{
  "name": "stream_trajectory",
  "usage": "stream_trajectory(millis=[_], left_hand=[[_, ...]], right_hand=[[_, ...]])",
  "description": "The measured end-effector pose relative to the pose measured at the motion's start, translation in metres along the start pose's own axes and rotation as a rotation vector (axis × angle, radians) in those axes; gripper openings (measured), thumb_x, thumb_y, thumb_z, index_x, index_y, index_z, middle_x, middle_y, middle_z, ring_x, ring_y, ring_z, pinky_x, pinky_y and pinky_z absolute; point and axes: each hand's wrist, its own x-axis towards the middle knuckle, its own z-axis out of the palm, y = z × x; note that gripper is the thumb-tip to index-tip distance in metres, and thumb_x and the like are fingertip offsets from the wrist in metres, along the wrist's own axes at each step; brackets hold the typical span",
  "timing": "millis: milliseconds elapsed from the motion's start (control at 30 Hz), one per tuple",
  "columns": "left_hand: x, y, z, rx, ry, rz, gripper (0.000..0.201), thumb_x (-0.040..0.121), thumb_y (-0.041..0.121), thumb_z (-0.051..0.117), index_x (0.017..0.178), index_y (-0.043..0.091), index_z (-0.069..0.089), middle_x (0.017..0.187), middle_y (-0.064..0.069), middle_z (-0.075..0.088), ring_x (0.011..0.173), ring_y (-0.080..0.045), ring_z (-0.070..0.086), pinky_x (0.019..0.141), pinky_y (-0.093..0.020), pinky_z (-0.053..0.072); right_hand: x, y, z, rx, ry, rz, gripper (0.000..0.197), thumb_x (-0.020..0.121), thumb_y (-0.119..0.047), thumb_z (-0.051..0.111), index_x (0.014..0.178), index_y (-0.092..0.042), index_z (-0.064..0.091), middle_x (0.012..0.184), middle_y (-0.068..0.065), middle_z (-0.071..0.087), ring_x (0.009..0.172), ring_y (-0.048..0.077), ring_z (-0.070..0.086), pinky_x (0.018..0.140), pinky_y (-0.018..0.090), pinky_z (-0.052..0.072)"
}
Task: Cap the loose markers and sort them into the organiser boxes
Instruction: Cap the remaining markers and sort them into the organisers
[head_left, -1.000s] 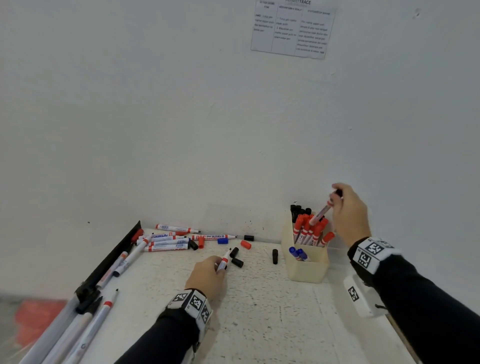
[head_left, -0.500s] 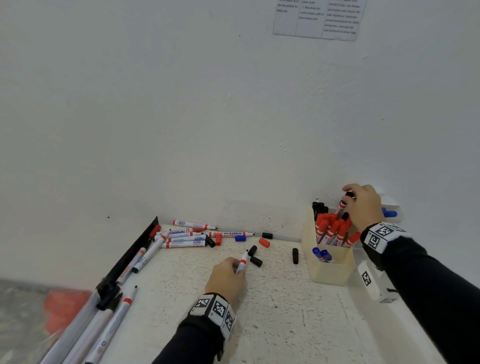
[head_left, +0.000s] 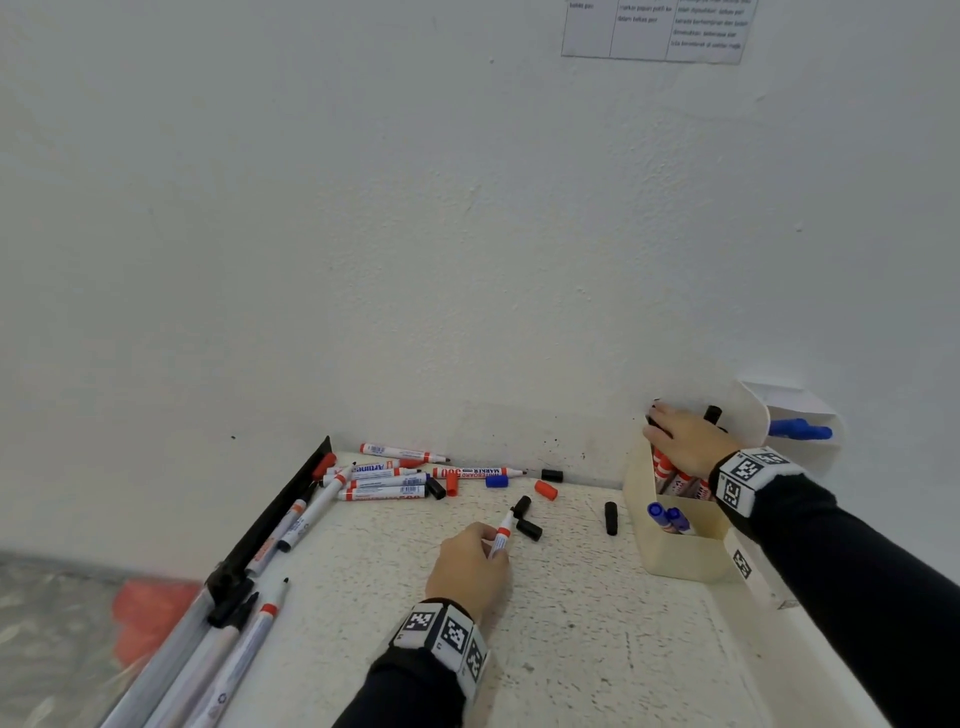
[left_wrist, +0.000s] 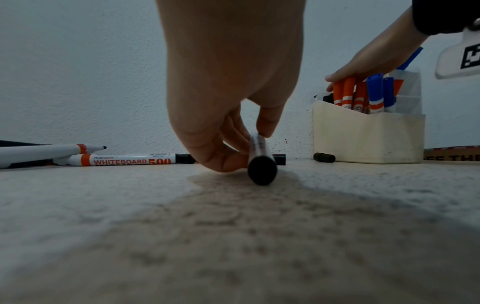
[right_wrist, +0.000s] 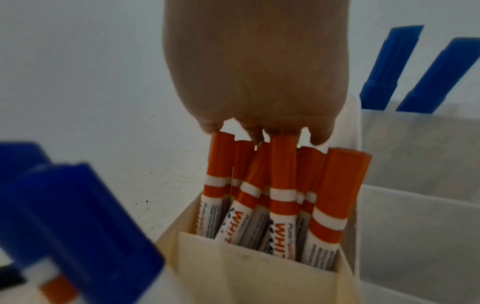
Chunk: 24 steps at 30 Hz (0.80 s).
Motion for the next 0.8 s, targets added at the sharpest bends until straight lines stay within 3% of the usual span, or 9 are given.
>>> stream_trajectory(millis=[100,200,233,300,367,433,533,667,800], left_hand=[[0.001,-0.001,0.001,-0.007,0.016,0.001,0.026,0.092,0.025,0.051,0.118,0.020,0.056,0.104,0.002,0.060,0.088,-0.011,0.055,0.081,-0.024,0.049],[0.000,0.000,0.000,-0.010,0.019,-0.003,0.026,0.093,0.026,0.051,0.117,0.020,0.056,0.104,0.002,0.059,0.088,-0.011,0.056,0.082,-0.025,0.049],[0.000,0.000,0.000,-0.011,0.017,-0.005,0.025,0.093,0.026,0.051,0.117,0.020,0.056,0.106,0.001,0.060,0.089,-0.012,0.056,0.083,-0.026,0.050],[-0.001,0.000,0.000,-0.011,0.013,-0.008,0.026,0.093,0.026,0.051,0.117,0.020,0.056,0.110,0.000,0.061,0.092,-0.013,0.057,0.085,-0.027,0.051],[-0.001,-0.001,-0.001,-0.018,0.011,-0.012,0.026,0.092,0.025,0.051,0.118,0.020,0.056,0.112,-0.001,0.062,0.095,-0.013,0.058,0.087,-0.029,0.051],[0.000,-0.001,0.000,-0.032,0.013,-0.015,0.026,0.092,0.023,0.051,0.117,0.020,0.056,0.110,-0.001,0.062,0.093,-0.013,0.059,0.087,-0.029,0.051],[0.000,-0.001,0.000,-0.032,0.025,-0.009,0.025,0.093,0.023,0.050,0.117,0.020,0.056,0.108,0.000,0.062,0.089,-0.011,0.058,0.082,-0.025,0.051],[0.001,0.000,-0.001,-0.019,0.055,-0.012,0.029,0.094,0.024,0.049,0.122,0.020,0.053,0.114,0.000,0.062,0.093,-0.012,0.059,0.084,-0.025,0.050],[0.000,0.001,-0.004,-0.057,0.103,-0.023,0.035,0.095,0.023,0.049,0.129,0.016,0.049,0.121,-0.004,0.061,0.104,-0.014,0.059,0.089,-0.024,0.047]], right_hand=[[0.005,0.008,0.004,-0.005,0.053,0.127,0.057,0.096,-0.045,0.028,0.141,-0.011,0.029,0.152,0.008,0.025,0.137,0.026,0.028,0.113,0.046,0.025],[0.005,0.012,0.008,-0.107,0.190,0.207,0.063,0.094,-0.054,0.024,0.141,-0.012,0.028,0.153,0.011,0.019,0.139,0.031,0.023,0.113,0.045,0.020],[0.004,0.012,0.008,-0.092,0.211,0.237,0.068,0.091,-0.060,0.022,0.137,-0.011,0.033,0.147,0.015,0.030,0.132,0.032,0.034,0.110,0.045,0.027],[0.007,0.013,0.010,0.026,0.200,0.250,0.081,0.080,-0.072,0.016,0.120,-0.011,0.050,0.122,0.014,0.057,0.104,0.028,0.057,0.096,0.042,0.045],[0.011,0.016,0.010,0.043,0.176,0.229,0.068,0.086,-0.065,0.020,0.109,-0.012,0.056,0.108,0.009,0.064,0.092,0.025,0.061,0.090,0.041,0.048],[0.010,0.013,0.007,0.013,0.150,0.217,0.054,0.093,-0.053,0.026,0.111,-0.013,0.056,0.111,0.009,0.063,0.097,0.025,0.060,0.094,0.041,0.046],[0.008,0.012,0.006,-0.024,0.187,0.189,0.052,0.095,-0.050,0.026,0.124,-0.013,0.048,0.126,0.009,0.056,0.111,0.025,0.053,0.100,0.043,0.041],[0.004,0.010,0.010,-0.033,0.090,0.090,0.050,0.099,-0.037,0.023,0.143,-0.014,0.026,0.152,0.003,0.026,0.136,0.023,0.028,0.112,0.043,0.026],[0.005,0.008,0.007,0.027,0.071,0.163,0.046,0.097,-0.033,0.020,0.133,-0.012,0.038,0.143,0.008,0.036,0.129,0.027,0.035,0.109,0.045,0.029]])
